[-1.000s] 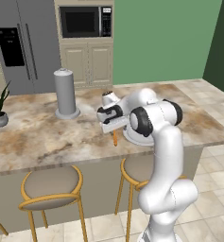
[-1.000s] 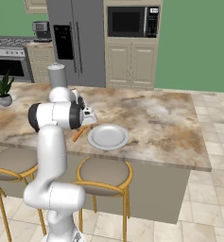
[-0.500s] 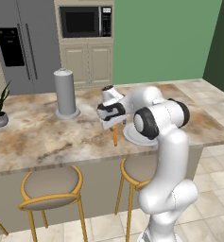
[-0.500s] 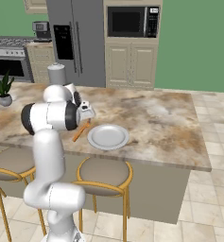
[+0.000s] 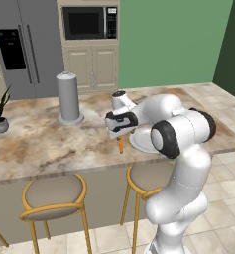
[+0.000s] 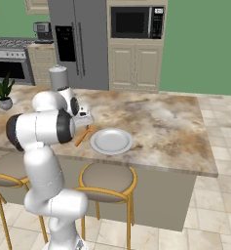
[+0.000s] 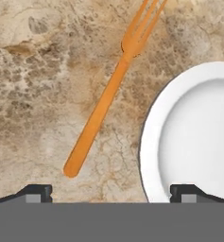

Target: Take the fork and place it on the left side of the plate. Then take the spoon and place it on the right side of the plate. Make sure they're directly next to the plate.

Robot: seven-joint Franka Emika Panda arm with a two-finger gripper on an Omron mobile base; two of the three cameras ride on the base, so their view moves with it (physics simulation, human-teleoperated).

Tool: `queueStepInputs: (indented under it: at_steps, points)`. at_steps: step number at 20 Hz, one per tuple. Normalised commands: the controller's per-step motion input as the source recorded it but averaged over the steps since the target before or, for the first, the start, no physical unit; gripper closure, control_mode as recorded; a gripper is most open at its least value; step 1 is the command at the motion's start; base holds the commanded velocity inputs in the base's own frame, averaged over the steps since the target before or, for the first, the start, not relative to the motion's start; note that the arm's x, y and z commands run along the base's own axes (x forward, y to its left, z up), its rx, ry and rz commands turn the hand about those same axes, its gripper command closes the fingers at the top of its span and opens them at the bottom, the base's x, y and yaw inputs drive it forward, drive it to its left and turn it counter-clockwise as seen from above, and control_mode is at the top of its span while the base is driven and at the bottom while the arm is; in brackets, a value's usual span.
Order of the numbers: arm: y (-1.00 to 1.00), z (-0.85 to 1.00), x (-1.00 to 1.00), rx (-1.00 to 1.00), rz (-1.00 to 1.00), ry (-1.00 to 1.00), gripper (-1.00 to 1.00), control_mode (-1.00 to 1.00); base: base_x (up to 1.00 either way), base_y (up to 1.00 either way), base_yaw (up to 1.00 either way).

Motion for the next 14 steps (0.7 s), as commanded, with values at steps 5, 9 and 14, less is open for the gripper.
queueStepInputs:
  at_steps: [5,9,14]
  points:
    - [0.0,0.01,-0.81,0.2,-0.01,-0.12,-1.0,-1.0,0.0,0.0,0.0]
    - [0.0,0.14,-0.72,0.18,-0.09,-0.03,-1.0,-1.0,0.0,0.0,0.0]
    - [-0.07,0.31,-0.61,0.05,-0.17,0.0,-1.0,-1.0,0.0,0.0,0.0]
